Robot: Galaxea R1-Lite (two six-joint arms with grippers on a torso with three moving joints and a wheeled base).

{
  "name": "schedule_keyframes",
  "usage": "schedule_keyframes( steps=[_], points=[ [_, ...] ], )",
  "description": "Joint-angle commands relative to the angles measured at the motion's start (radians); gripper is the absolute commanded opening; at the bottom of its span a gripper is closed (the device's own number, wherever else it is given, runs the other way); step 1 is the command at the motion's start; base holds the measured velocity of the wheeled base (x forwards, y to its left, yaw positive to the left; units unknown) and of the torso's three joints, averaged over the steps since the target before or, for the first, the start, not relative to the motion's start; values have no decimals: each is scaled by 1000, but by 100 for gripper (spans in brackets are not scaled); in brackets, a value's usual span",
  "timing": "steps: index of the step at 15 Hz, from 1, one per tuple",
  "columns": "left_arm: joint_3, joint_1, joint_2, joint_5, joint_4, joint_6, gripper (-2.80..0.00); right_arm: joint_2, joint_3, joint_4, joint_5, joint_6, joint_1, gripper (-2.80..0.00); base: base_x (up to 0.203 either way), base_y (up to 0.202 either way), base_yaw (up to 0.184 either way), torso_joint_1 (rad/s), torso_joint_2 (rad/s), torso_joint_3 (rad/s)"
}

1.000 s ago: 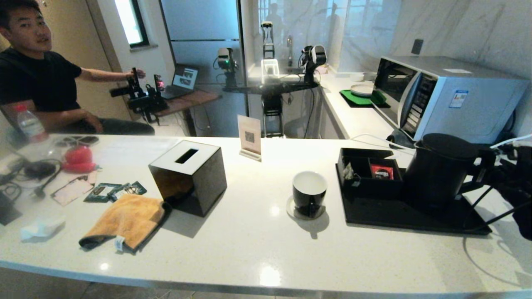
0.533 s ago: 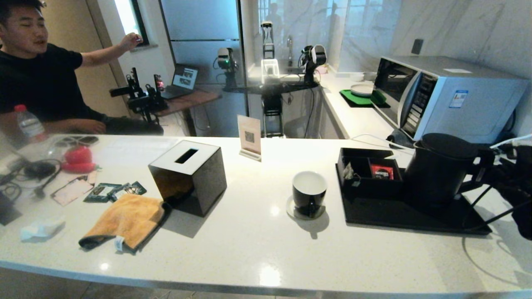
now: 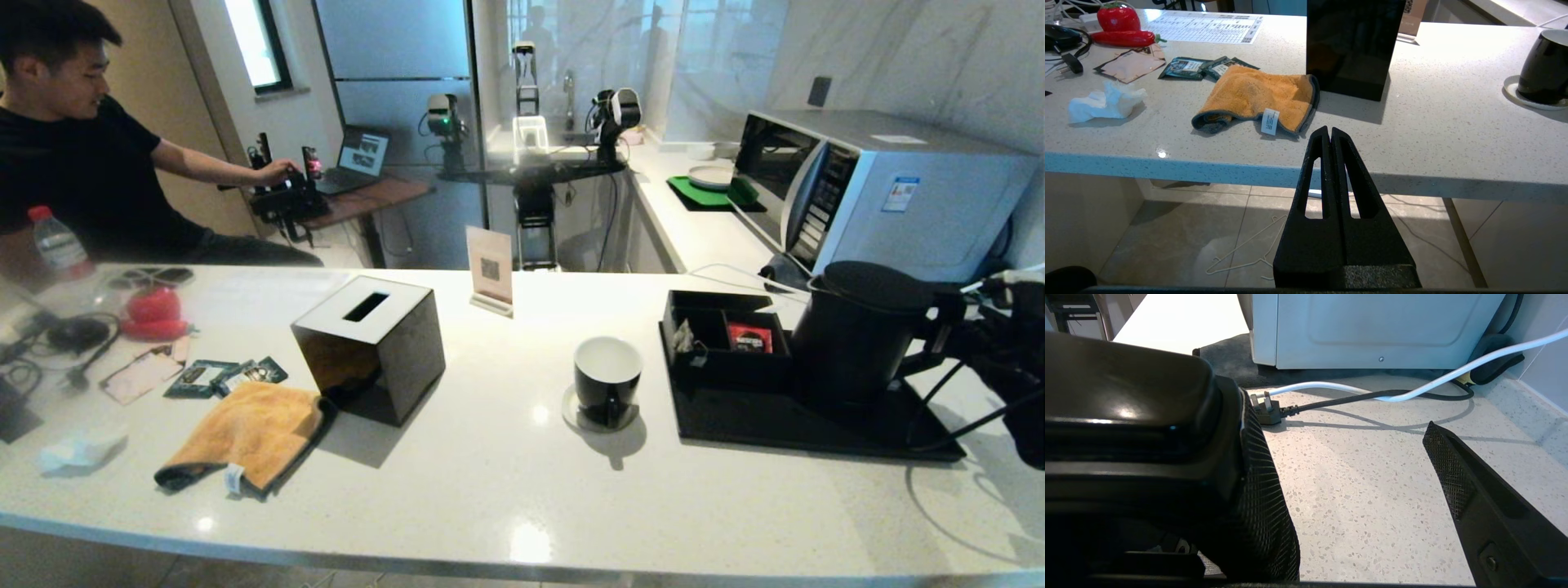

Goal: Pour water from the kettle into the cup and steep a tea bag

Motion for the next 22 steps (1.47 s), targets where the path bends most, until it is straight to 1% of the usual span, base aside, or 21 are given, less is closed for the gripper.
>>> schedule_keyframes(
  steps=[1,2,3,4,22],
  points=[
    [0,0,1,1,0,-1,-280,-6,2,-9,1,-1,3,0,0,0,0,0,0,0],
    [0,0,1,1,0,-1,-280,-6,2,-8,1,-2,4,0,0,0,0,0,0,0],
    [0,0,1,1,0,-1,-280,-6,5,-8,1,-3,5,-135,0,0,0,0,0,0],
    [0,0,1,1,0,-1,-280,-7,5,-8,1,-12,5,-280,0,0,0,0,0,0],
    [0,0,1,1,0,-1,-280,-32,23,-21,1,-20,17,-280,0,0,0,0,0,0]
  ],
)
